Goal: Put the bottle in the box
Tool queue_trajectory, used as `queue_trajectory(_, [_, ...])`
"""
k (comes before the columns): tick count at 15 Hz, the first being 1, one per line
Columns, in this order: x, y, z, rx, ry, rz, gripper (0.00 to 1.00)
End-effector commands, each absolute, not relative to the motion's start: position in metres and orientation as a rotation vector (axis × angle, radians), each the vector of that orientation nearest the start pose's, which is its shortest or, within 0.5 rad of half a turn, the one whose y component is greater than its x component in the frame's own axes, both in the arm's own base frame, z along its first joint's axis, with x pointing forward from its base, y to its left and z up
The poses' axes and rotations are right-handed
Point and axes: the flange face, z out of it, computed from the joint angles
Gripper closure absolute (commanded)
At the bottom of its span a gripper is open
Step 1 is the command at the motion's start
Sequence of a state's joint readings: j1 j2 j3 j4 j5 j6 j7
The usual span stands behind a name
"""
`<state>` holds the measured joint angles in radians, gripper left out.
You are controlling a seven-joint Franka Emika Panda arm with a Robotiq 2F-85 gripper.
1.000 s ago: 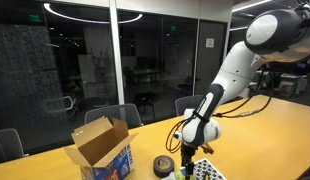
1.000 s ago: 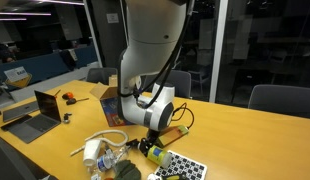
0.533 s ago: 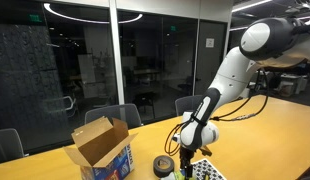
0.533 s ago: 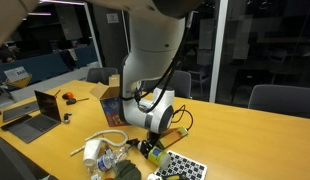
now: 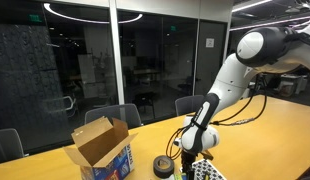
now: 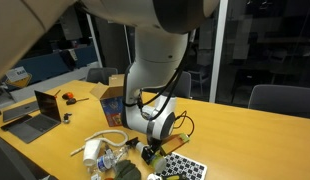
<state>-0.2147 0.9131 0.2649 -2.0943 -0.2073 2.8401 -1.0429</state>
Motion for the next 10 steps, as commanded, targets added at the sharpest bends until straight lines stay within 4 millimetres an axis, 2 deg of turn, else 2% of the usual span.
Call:
queue_trajectory(1, [0.514, 0.056, -0.018, -2.408, -1.676, 0.043, 0.42])
queue_trajectory(2, [0.513, 0.056, -0.018, -2.409, -1.671, 0.046, 0.49])
queue_trajectory(3, [0.513, 0.055, -0.017, -2.408, -1.661, 0.051, 0.52])
queue_trajectory(6, [0.515, 0.047, -0.006, -2.448, -1.599, 0.091, 0.52])
queue_trajectory(10, [0.523, 0.03, 0.037, -2.559, -1.496, 0.14, 0.52])
